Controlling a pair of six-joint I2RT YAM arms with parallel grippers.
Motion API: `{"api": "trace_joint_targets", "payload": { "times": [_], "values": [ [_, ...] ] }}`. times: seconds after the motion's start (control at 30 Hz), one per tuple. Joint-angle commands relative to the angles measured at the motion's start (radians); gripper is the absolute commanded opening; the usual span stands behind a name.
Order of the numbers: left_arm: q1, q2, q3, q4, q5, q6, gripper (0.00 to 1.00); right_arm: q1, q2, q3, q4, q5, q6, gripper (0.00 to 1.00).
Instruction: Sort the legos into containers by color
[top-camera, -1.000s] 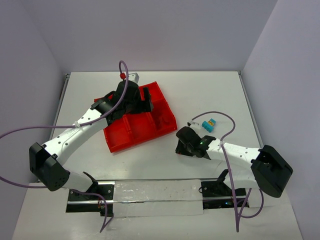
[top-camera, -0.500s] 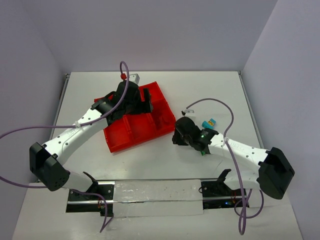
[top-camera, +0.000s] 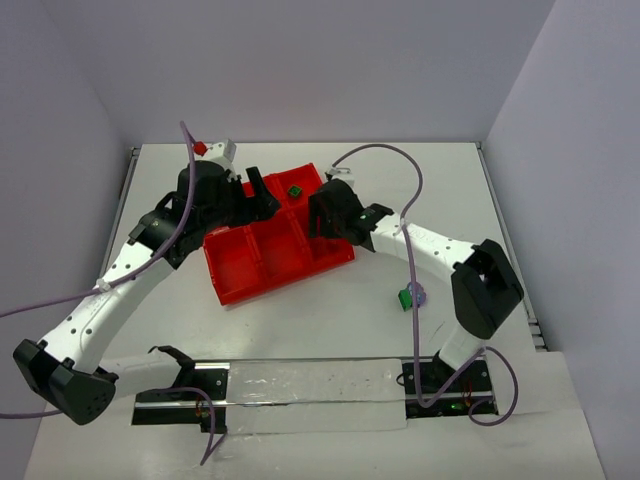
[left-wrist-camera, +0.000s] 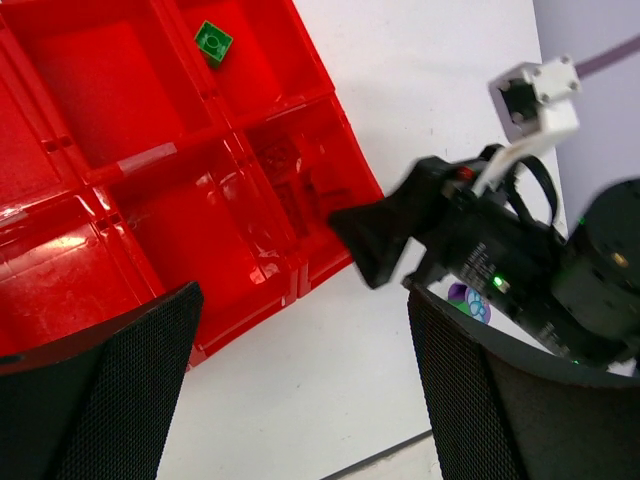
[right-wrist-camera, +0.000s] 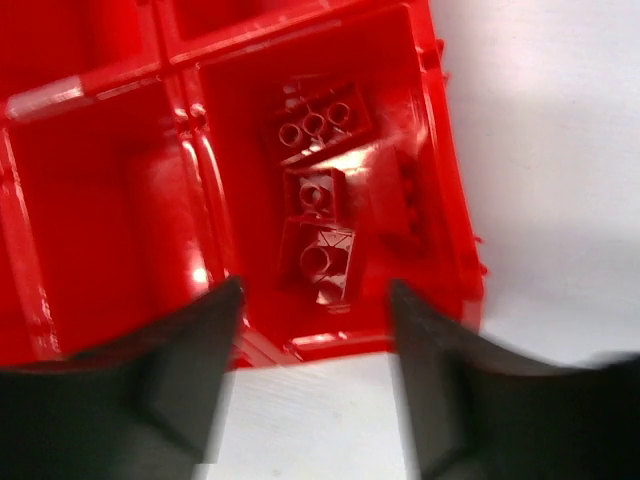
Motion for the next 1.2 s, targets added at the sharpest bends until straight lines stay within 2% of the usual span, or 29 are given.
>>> {"api": "trace_joint_targets", "payload": {
  "times": [0.0, 0.07, 0.2, 0.33, 0.37, 0.43, 0.53, 0.67, 0.77, 0.97, 1.03, 1.17],
  "values": [
    [0.011, -0.006, 0.023, -0.006, 0.0, 0.015, 0.91, -0.013, 0.019, 0.096, 0.018, -0.001, -0.036, 0.81],
    [0.012, -0.009, 0.021, -0.006, -0.003, 0.014, 0.91, -0.014, 0.007, 0.102, 0.014, 0.01, -0.046, 0.84],
    [0.013, -0.005, 0.009, 0.009, 0.003, 0.01, 0.91, -0.071, -0.129, 0.022, 0.014, 0.03, -0.05, 0.79],
    [0.012, 0.002, 0.003, 0.013, 0.003, 0.012, 0.91, -0.186, -0.318, -0.135, 0.006, 0.015, -0.042, 0.73],
    [0.012, 0.003, 0.0, 0.021, 0.008, 0.013, 0.91, -0.236, -0.391, -0.23, -0.005, 0.006, -0.038, 0.72],
    [0.012, 0.01, -0.003, 0.039, 0.016, 0.018, 0.91, -0.308, -0.49, -0.299, -0.033, -0.002, -0.028, 0.72],
    [0.014, 0.028, 0.0, 0.061, 0.038, 0.021, 0.91, -0.401, -0.562, -0.404, -0.045, -0.049, 0.004, 0.73],
    [0.014, 0.063, 0.013, 0.065, 0.059, 0.03, 0.91, -0.599, -0.549, -0.515, 0.018, -0.174, 0.054, 0.78],
    [0.015, 0.067, 0.01, 0.063, 0.059, 0.036, 0.91, -0.676, -0.519, -0.54, 0.049, -0.22, 0.079, 0.81],
    [0.014, 0.059, -0.014, 0.084, 0.078, 0.03, 0.91, -0.717, -0.441, -0.528, 0.101, -0.154, 0.131, 0.78],
    [0.014, 0.062, -0.017, 0.083, 0.081, 0.029, 0.91, -0.723, -0.374, -0.512, 0.117, -0.18, 0.144, 0.74],
    [0.014, 0.053, -0.022, 0.078, 0.078, 0.033, 0.91, -0.721, -0.387, -0.575, 0.167, -0.275, 0.116, 0.72]
  ]
}}
